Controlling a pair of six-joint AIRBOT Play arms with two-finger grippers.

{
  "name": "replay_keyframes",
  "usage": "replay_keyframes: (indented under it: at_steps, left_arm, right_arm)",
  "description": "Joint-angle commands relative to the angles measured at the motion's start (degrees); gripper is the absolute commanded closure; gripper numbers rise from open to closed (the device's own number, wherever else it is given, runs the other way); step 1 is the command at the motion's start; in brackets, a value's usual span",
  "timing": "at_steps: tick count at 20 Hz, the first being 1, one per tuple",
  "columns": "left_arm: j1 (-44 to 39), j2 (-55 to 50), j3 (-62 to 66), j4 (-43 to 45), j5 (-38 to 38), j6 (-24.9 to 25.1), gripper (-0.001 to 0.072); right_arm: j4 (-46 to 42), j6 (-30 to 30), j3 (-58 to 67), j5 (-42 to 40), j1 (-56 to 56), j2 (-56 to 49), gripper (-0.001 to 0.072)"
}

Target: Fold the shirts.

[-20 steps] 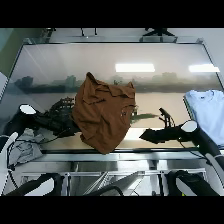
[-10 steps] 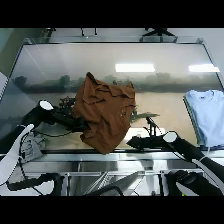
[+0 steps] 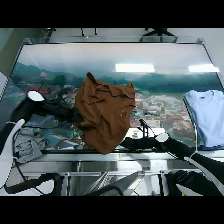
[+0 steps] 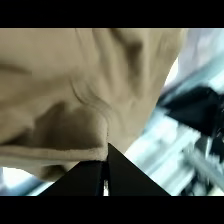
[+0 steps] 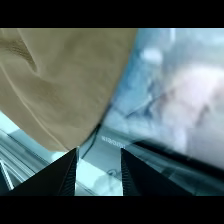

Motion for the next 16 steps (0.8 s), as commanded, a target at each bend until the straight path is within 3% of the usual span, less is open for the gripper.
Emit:
replay_keyframes:
  at_steps: [1, 6, 12, 15, 16]
  left_arm:
    - [9.20, 5.27, 2.89, 0.26, -1.09, -0.72, 0.0701]
    - [21.24, 8.63, 1.11, 0.26, -3.80, 0.92, 0.0701]
    - [23.34, 8.66, 0.87, 0.28, -2.01, 2.01, 0.0701]
    - [23.37, 8.63, 0.92, 0.28, -1.57, 2.36, 0.0701]
    - [23.37, 8.63, 0.98, 0.28, -1.44, 2.38, 0.0701]
  right_arm:
    - [1.73, -0.74, 1.29, -1.07, 0.79, -2.36, 0.0320]
    - [1.75, 0.31, 5.77, 0.85, 2.58, -7.32, 0.0327]
    - [1.75, 0.00, 11.28, 6.12, 2.91, -13.09, 0.0354]
    - [1.77, -3.78, 14.51, 6.93, 2.80, -13.09, 0.0664]
    - [1.75, -4.72, 15.76, 7.58, 2.71, -12.76, 0.0695]
